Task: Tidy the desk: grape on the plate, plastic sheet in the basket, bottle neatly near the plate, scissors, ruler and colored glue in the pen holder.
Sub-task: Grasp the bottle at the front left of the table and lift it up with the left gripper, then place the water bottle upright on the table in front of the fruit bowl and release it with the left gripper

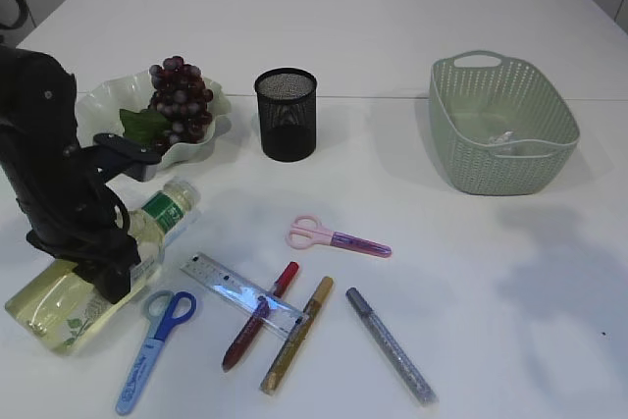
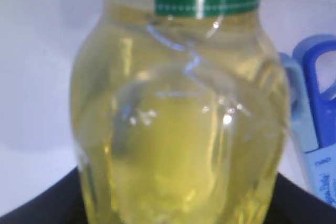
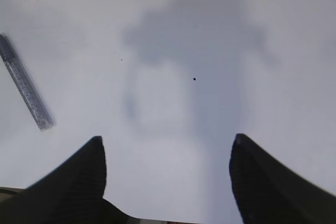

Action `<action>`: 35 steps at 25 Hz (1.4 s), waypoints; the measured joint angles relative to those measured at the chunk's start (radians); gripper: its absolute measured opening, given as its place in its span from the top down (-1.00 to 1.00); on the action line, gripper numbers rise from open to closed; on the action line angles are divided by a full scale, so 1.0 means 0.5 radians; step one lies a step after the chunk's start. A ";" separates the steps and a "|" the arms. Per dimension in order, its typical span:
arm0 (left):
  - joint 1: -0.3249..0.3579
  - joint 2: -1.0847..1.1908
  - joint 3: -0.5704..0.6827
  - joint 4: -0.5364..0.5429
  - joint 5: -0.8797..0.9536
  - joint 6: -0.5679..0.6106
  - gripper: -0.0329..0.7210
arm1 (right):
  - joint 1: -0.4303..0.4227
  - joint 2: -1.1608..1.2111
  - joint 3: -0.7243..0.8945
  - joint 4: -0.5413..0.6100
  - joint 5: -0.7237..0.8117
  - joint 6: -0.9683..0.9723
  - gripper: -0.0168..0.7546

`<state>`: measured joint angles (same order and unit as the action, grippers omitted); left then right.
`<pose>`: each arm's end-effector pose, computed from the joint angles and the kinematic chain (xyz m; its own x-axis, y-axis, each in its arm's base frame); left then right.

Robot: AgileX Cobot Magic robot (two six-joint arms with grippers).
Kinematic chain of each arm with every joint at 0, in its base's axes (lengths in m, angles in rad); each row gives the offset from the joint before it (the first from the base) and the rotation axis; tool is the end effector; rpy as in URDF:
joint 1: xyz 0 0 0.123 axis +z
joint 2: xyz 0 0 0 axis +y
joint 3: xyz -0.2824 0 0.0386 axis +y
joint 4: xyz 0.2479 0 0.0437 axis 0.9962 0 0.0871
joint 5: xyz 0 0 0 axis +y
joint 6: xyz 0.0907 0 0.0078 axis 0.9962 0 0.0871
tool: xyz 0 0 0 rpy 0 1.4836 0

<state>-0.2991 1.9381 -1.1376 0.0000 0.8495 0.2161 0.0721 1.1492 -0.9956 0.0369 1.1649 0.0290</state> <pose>0.3268 -0.1008 0.1342 -0.8702 0.4927 -0.0078 0.4927 0.8702 0.0017 0.2008 0.0176 0.3159 -0.9431 -0.0245 -0.3315 -0.0422 0.9980 0.0464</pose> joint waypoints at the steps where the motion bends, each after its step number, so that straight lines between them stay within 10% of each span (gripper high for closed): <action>1: 0.000 -0.041 0.017 0.000 -0.041 0.000 -0.26 | 0.000 0.000 0.000 0.000 0.000 0.000 -0.51; 22: 0.000 -1.324 1.334 -0.355 -1.780 0.082 -0.25 | 0.000 0.000 0.000 0.000 -0.030 0.000 -0.51; 35: -0.008 -1.085 1.399 0.063 -3.118 -0.778 -0.25 | 0.000 0.000 0.000 0.000 -0.030 0.000 -0.51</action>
<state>-0.3029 1.3957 -0.4381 0.0315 -0.7097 -0.1727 0.0721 1.1492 -0.9956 0.0369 1.1500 0.0290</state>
